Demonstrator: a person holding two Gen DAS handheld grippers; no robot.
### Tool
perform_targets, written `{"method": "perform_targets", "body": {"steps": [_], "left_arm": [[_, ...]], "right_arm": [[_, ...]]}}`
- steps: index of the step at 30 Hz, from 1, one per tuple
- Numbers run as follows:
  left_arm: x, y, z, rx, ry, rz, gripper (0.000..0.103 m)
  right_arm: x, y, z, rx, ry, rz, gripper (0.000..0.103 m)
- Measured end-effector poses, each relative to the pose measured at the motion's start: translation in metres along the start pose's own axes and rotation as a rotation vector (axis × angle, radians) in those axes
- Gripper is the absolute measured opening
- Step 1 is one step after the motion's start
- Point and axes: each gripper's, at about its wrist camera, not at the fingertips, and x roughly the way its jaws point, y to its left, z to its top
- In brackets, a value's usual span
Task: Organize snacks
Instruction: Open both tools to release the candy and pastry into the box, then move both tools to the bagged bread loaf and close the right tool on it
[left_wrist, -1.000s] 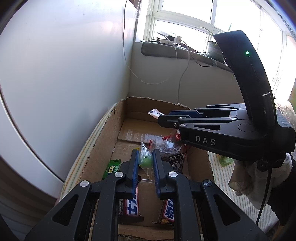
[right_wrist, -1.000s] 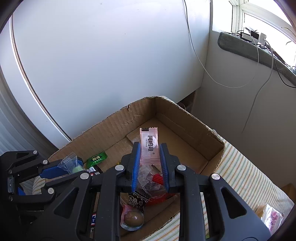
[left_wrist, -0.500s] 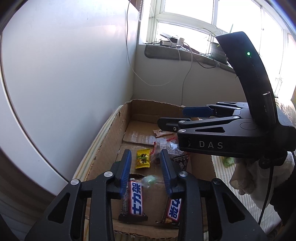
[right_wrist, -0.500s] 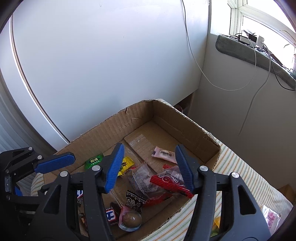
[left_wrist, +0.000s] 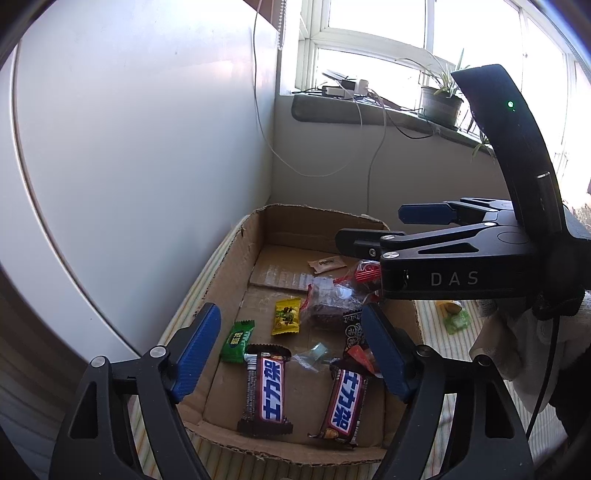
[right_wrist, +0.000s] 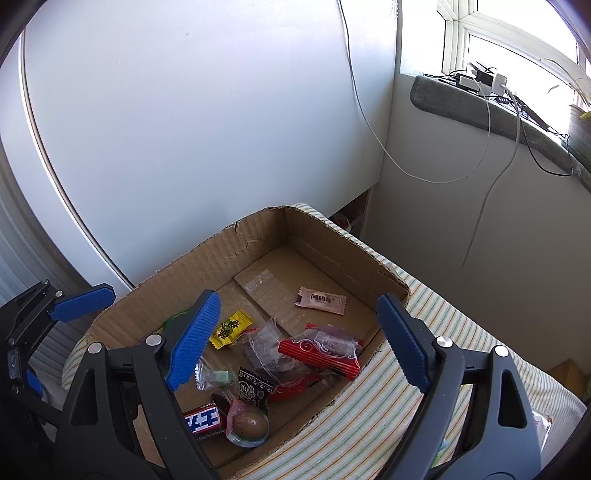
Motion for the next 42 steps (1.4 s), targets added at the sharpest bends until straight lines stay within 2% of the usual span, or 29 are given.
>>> {"method": "perform_targets", "body": {"steps": [11, 26, 35, 42], "left_arm": [[-0.008, -0.028, 0.001, 0.031, -0.013, -0.019, 0.079], [-0.014, -0.083, 0.008, 0.087, -0.031, -0.103, 0.079], [-0.001, -0.123, 0.010, 0.064, -0.005, -0.221, 0.079], [0.021, -0.158, 0.008, 0.053, 0.051, -0.326, 0.079]], "right_arm": [[-0.038, -0.024, -0.014, 0.040, -0.038, -0.027, 0.090], [-0.101, -0.088, -0.052, 0.142, -0.086, -0.122, 0.091], [-0.132, -0.155, -0.090, 0.275, -0.073, -0.208, 0.091], [-0.139, -0.201, -0.124, 0.379, -0.032, -0.204, 0.091]]}}
